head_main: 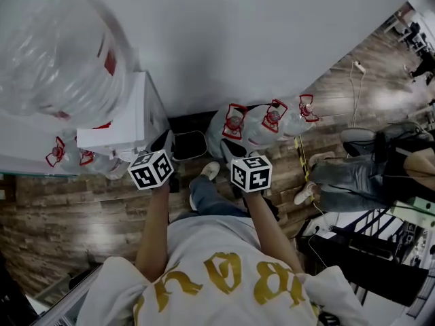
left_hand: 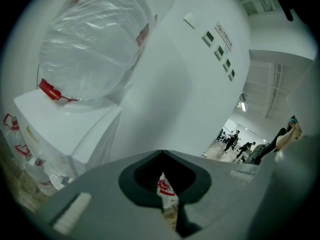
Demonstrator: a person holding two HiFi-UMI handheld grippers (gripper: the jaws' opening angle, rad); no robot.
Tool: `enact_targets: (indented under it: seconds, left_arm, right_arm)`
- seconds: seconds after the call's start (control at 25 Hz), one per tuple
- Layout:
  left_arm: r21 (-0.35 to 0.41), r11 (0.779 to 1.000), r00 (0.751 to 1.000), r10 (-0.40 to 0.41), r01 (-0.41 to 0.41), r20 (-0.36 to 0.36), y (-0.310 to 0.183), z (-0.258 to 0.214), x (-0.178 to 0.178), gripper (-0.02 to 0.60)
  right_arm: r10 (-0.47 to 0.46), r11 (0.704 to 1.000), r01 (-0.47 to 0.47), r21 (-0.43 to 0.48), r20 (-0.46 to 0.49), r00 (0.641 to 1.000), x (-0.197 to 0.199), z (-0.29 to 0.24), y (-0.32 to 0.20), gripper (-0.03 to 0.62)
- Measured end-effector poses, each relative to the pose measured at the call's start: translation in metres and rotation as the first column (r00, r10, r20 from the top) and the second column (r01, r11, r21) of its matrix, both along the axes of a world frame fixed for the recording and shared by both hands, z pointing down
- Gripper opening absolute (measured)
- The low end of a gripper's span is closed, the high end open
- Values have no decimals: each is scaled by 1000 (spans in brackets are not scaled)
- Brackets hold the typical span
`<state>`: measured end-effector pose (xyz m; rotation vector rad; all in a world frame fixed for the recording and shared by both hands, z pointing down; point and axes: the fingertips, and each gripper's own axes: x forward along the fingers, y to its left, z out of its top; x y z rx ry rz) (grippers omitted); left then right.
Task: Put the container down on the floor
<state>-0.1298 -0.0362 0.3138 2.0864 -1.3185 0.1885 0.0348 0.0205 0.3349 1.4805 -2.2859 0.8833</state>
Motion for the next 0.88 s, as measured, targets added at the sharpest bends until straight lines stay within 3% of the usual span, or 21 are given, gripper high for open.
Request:
enact_targets:
  seconds: [0.2,0.88]
  left_arm:
    - [21,1000,996,16,-18,86,-5,1,-6,0]
    - [6,999,994,52,-53,95,-25,5,2,0]
  right_arm:
    - [26,999,-26,28,13,1000,6,-6,-7,28]
    - [69,997,-70,13,56,996,12,1,-29,28]
